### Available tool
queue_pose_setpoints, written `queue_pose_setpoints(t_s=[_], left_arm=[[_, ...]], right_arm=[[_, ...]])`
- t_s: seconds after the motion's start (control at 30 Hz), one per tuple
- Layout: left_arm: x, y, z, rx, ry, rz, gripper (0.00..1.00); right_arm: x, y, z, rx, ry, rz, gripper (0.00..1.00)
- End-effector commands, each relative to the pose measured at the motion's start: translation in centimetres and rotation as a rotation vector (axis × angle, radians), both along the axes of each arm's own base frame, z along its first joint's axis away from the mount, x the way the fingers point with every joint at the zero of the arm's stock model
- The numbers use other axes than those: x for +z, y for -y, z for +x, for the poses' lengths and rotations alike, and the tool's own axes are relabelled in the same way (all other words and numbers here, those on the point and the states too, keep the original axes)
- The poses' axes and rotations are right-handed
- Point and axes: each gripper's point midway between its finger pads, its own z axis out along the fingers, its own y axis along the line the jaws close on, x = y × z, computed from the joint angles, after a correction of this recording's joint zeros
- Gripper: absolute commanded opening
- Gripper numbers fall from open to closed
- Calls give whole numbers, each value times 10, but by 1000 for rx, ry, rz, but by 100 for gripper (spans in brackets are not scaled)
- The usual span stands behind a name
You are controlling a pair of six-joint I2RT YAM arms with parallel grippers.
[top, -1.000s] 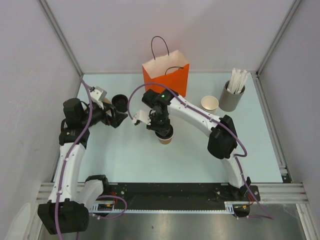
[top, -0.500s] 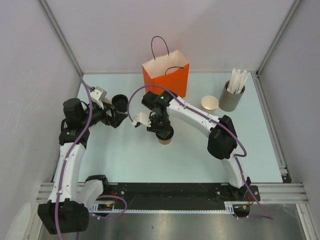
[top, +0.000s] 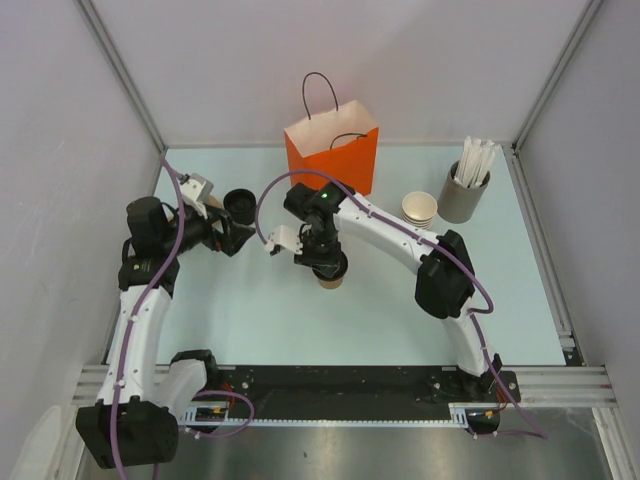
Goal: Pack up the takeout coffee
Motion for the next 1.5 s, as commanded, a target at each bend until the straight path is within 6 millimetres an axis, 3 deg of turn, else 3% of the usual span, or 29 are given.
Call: queue_pose_setpoints(t_s=[0.0, 0.3, 0.73, 0.87, 0.9, 0.93, 0.97, 1.0, 1.07, 1.17, 1.2, 1.23, 1.3, 1.33, 1.37, 1.47], left_arm=[[5, 1, 2, -18, 32, -6, 99], [5, 0, 2, -17, 33, -7, 100], [1, 1, 2, -21, 27, -11, 99], [-2, 9, -4, -76, 7, -37, 99], [-3, 12, -6, -106, -3, -51, 99], [-4, 15, -7, -118, -11, -57, 99], [-5, 18, -7, -131, -18, -62, 99], [-7, 20, -7, -134, -29, -62, 100], [-14, 32, -8, -167, -54, -53, 99], [-26, 55, -10, -219, -78, -6, 99], [-30, 59, -8, -213, -85, 10, 99], [-38, 70, -10, -245, -111, 23, 99], [-49, 77, -6, -251, -139, 52, 100], [-52, 83, -6, -265, -154, 60, 99], [-66, 87, -2, -276, -206, 68, 99], [-84, 100, 4, -309, -290, 80, 99]], right_arm=[[22, 10, -8, -8, 1, 7, 24], [36, 7, -1, -17, 32, 44, 41], [69, 9, 7, -45, 87, 112, 49], [100, 16, 13, -88, 134, 196, 68], [100, 15, 14, -96, 137, 219, 73], [101, 18, 16, -108, 144, 233, 76], [115, 24, 16, -137, 169, 271, 83], [106, 24, 19, -155, 169, 284, 86], [116, 34, 21, -188, 192, 333, 96], [102, 51, 22, -251, 165, 346, 99], [110, 55, 20, -260, 170, 386, 100], [97, 64, 16, -281, 143, 369, 100], [108, 78, 22, -332, 163, 432, 100], [98, 86, 18, -351, 140, 427, 100], [102, 87, 18, -356, 133, 463, 100], [107, 106, 19, -416, 115, 516, 100]])
